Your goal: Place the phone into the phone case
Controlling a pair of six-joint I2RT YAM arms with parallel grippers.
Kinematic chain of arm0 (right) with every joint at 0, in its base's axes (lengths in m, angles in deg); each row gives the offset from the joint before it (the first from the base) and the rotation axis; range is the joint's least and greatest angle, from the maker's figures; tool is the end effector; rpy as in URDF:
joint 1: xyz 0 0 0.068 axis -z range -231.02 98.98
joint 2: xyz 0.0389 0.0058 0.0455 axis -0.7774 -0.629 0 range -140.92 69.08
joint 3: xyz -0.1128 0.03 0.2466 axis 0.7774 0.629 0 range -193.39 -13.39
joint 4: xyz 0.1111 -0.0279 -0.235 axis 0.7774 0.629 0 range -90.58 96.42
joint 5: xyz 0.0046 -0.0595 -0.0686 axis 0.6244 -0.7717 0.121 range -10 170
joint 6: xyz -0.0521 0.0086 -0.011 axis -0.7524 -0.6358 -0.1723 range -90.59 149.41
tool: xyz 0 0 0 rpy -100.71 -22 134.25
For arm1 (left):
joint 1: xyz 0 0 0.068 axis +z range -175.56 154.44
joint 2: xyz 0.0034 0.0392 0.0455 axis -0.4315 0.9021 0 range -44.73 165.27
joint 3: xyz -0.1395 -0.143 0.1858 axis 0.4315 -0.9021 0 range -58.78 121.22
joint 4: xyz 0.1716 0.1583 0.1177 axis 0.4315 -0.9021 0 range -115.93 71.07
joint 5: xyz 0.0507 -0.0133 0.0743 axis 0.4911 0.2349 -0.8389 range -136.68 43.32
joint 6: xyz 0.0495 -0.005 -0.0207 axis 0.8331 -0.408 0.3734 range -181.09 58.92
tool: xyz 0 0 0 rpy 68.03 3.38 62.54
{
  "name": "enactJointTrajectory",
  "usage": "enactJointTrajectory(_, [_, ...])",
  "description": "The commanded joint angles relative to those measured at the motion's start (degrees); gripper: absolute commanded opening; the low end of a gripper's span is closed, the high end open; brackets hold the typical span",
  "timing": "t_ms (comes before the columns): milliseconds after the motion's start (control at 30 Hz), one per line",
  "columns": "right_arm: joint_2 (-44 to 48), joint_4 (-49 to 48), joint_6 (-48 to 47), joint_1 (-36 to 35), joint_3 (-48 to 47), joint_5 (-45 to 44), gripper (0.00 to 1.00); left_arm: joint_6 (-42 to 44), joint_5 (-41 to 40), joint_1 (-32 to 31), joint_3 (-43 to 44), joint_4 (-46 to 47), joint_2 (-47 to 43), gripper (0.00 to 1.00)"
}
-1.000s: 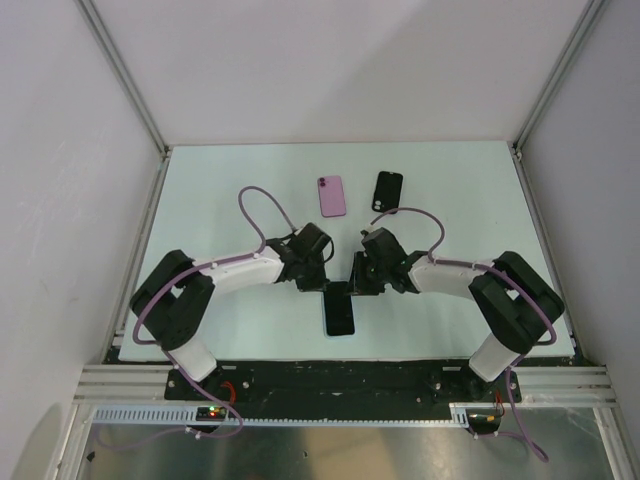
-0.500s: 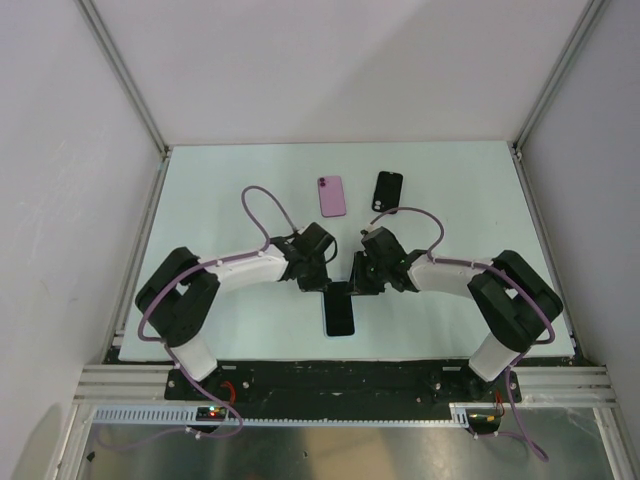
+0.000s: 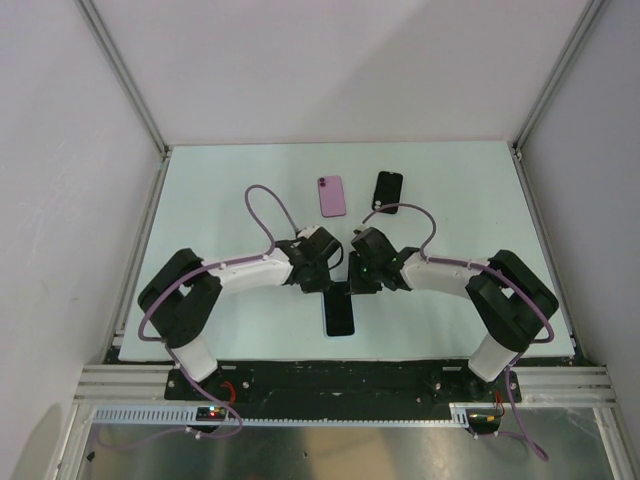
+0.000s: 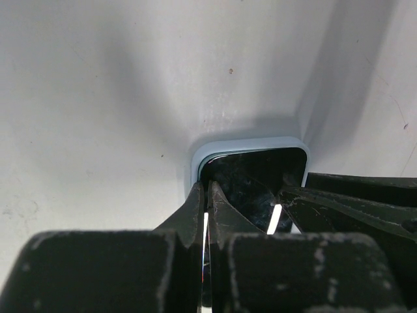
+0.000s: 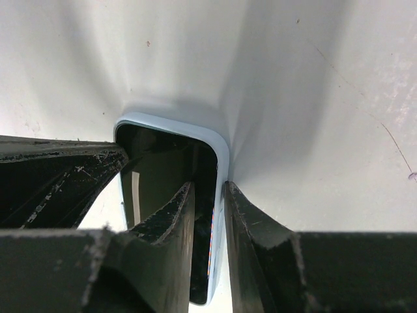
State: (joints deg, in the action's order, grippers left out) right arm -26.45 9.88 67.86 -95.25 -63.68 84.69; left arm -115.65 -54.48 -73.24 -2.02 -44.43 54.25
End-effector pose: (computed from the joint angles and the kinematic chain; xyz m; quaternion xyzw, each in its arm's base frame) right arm 0.2289 0.2268 0.1541 -0.0601 0.9529 0.2239 0.1954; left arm 0.2220 -0.2367 0.1530 -0.0720 0.9763 -0.1081 0.1729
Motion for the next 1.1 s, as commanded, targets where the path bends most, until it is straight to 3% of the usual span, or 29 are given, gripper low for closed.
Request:
enactJointTrajectory(0, [-3.63, -3.63, -1.02, -1.8, -1.12, -4.65, 0.27, -5.81, 1.84, -3.97, -7.9, 10.03, 13.51, 0.0])
enactJointTrajectory(400, [-1.76, -2.53, -0.8, -2.42, -0.12, -8.45, 0.28, -10.33, 0.3, -6.97, -8.79, 10.03, 17.68, 0.0])
enactJointTrajectory(700, [-0.88, -5.04, -0.16, 0.29, 0.82, -2.96, 0.28, -5.2, 0.18, -5.54, -6.84, 9.24, 5.77, 0.0])
enactJointTrajectory(1067, [-1.31, -6.18, 0.29, 1.96, 1.02, -0.26, 0.28, -0.31, 1.75, -2.9, -6.08, 8.6, -7.69, 0.21])
